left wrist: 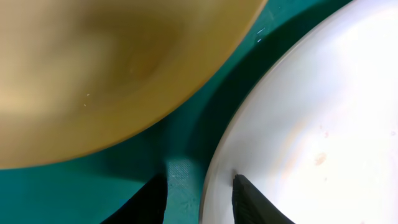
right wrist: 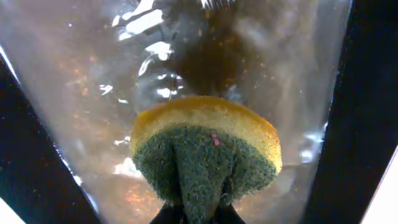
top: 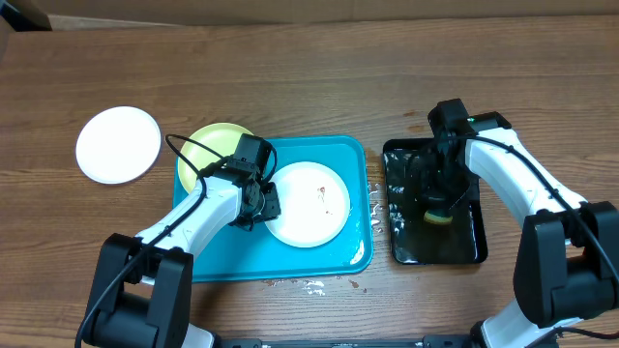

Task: Clean dirty plates on tray and stack at the side
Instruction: 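Grasp the green-yellow sponge with the right gripper and lift it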

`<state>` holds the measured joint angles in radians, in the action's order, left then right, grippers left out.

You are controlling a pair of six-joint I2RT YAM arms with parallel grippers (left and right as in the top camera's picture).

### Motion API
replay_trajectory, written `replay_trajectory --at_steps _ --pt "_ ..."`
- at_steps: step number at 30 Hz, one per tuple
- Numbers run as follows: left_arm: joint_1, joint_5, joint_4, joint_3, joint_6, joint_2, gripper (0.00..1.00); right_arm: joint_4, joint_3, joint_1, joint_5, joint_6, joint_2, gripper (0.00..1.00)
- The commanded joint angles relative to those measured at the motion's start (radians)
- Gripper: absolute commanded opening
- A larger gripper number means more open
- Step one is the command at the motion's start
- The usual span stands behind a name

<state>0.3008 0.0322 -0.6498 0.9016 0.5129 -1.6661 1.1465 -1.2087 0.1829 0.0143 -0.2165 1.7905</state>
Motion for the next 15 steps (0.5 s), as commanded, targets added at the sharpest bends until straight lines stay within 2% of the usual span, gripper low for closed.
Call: replay_trajectory --at_steps 1,4,8,10,11,13,14,15 --pt "0.001 -0.009 0.001 -0.015 -0.012 -0.001 0.36 0.000 0.030 -0.005 0.007 -0.024 -0.027 0.07" --pt "0.001 -0.006 0.002 -0.015 -0.012 -0.001 0.36 -0.058 0.082 -0.005 0.007 -0.024 -0.027 0.04" --pt "0.001 -0.006 0.001 -0.015 -0.012 -0.001 0.37 -0.179 0.170 -0.005 0.007 -0.024 -0.027 0.06" --pt "0.001 -0.006 0.001 -0.015 -0.012 -0.001 0.36 -0.232 0.205 -0.005 0.008 -0.023 -0.027 0.53" --pt "0.001 -0.006 0.000 -0.015 -0.012 -0.001 0.37 -0.239 0.210 -0.005 0.008 -0.023 -0.027 0.72" --pt "0.001 -0.006 0.001 -0.015 -0.012 -0.001 0.37 -0.240 0.209 -0.005 0.008 -0.023 -0.027 0.80" --pt "0.001 -0.006 0.001 -0.015 -0.012 -0.001 0.37 -0.241 0.208 -0.005 0.008 -0.023 -0.027 0.80" --pt "0.001 -0.006 0.001 -0.015 -0.012 -0.001 0.37 -0.246 0.209 -0.005 0.008 -0.023 -0.027 0.74"
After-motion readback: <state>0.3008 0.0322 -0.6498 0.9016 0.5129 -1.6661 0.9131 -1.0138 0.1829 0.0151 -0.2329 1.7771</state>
